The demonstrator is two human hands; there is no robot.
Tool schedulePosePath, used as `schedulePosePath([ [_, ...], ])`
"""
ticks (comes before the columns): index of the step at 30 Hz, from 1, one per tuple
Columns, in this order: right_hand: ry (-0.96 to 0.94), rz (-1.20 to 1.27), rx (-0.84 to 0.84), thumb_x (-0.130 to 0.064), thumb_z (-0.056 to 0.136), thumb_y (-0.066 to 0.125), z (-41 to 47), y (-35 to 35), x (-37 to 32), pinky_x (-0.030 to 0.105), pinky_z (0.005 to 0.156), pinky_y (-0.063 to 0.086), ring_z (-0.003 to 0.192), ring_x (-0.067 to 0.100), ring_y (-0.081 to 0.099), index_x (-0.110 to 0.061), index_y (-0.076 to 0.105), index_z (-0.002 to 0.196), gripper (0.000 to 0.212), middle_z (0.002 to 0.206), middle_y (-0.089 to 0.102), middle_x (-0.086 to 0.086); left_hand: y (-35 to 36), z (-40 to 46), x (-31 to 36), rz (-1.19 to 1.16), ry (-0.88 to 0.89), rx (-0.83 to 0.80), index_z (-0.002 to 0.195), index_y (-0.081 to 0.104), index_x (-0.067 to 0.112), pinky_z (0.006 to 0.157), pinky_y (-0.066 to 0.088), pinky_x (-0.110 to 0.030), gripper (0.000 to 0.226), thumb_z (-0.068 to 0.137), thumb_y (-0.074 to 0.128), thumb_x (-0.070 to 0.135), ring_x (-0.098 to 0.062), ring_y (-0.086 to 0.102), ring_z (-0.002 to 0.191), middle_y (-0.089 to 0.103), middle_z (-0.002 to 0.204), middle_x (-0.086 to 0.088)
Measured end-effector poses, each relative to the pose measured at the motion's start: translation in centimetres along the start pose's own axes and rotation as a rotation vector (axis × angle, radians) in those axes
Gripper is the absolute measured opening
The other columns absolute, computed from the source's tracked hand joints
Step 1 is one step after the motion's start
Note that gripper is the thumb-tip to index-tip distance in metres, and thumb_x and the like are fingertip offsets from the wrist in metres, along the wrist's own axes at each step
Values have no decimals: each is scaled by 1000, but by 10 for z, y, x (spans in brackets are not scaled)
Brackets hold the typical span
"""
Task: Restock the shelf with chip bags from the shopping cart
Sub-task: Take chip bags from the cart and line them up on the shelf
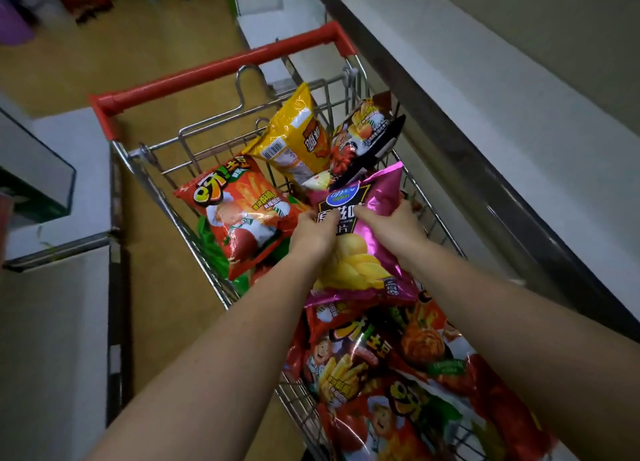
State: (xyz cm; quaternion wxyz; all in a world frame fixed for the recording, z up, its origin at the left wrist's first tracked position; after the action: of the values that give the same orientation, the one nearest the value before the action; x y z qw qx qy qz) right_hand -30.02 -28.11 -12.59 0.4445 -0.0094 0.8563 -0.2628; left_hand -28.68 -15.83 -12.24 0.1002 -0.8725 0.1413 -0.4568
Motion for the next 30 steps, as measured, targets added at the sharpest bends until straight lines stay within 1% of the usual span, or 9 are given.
schedulePosePath([
  [1, 27, 3, -12, -71, 47, 74, 5, 2, 3, 50, 97, 46, 113, 37, 56, -11, 30, 140, 120, 129, 55, 15, 2, 2, -1, -5, -5, 0, 142, 35, 14, 104, 40, -38, 61, 92, 51, 45, -29, 49, 122, 49, 136, -11],
  [4, 43, -13, -17, -62, 62, 73, 9, 2, 9, 46, 100, 44, 117, 33, 54, -6, 30, 141, 106, 132, 53, 13, 6, 6, -1, -7, -27, 6, 141, 35, 16, 104, 40, -41, 63, 90, 53, 48, -29, 49, 122, 50, 135, -11],
  [8, 25, 147, -107, -68, 30, 74, 19, -6, 20, 45, 90, 52, 97, 29, 66, -13, 53, 123, 111, 113, 66, 8, 8, 6, 0, -47, -28, 40, 135, 39, 13, 99, 44, -38, 57, 90, 55, 45, -27, 53, 114, 54, 127, -10],
  [10, 38, 232, -179, -58, 34, 78, 19, -12, 22, 44, 85, 55, 88, 28, 69, -13, 59, 115, 95, 103, 70, 8, 8, 1, 1, -78, -35, 54, 129, 41, 11, 93, 46, -36, 54, 90, 57, 44, -25, 55, 107, 56, 118, -9],
  [14, 9, 345, -277, -22, 72, 76, 7, -33, 20, 42, 82, 56, 82, 28, 70, -10, 66, 103, 35, 94, 72, 11, 8, -9, 1, -128, -46, 40, 109, 60, 8, 71, 51, -29, 49, 84, 62, 50, -23, 63, 91, 66, 107, -10],
  [17, -4, 458, -365, -14, 76, 72, 3, -44, 18, 43, 84, 55, 83, 30, 70, -13, 68, 93, 17, 92, 73, 12, 5, -27, 4, -253, -50, -13, 100, 64, 10, 54, 51, -19, 39, 82, 67, 45, -14, 64, 72, 70, 88, -4],
  [20, 25, 488, -471, -23, 72, 73, -3, -47, 13, 46, 88, 53, 88, 32, 69, -13, 68, 103, 33, 94, 73, 13, 0, -41, 9, -326, -49, -117, 120, 58, 15, 82, 56, -35, 74, 65, 76, 60, -22, 70, 87, 73, 100, -5],
  [23, 9, 507, -530, -28, 64, 72, -7, -44, 3, 45, 90, 52, 92, 33, 68, -11, 66, 111, 50, 99, 72, 14, -10, -55, 15, -342, 36, -150, 109, 55, 27, 76, 53, -31, 38, 80, 67, 48, -16, 68, 84, 71, 96, 2],
  [30, -62, 479, -665, -22, 81, 64, -26, -13, -27, 35, 78, 54, 83, 29, 68, -10, 64, 113, 34, 101, 71, 15, -51, -69, 1, -469, 98, -26, 123, 57, 17, 75, 56, -36, 67, 62, 83, 27, -26, 72, 83, 74, 99, -8],
])
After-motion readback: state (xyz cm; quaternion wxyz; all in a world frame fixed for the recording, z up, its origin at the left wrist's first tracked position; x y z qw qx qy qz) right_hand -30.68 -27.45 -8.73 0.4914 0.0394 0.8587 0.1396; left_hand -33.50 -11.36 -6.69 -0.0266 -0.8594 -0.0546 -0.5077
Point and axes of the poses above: each hand's wrist, its own z-axis towards the middle knuckle, its own y-axis out of the palm, x = y × z, the point moved 1 cm from there along z, towards the middle knuckle
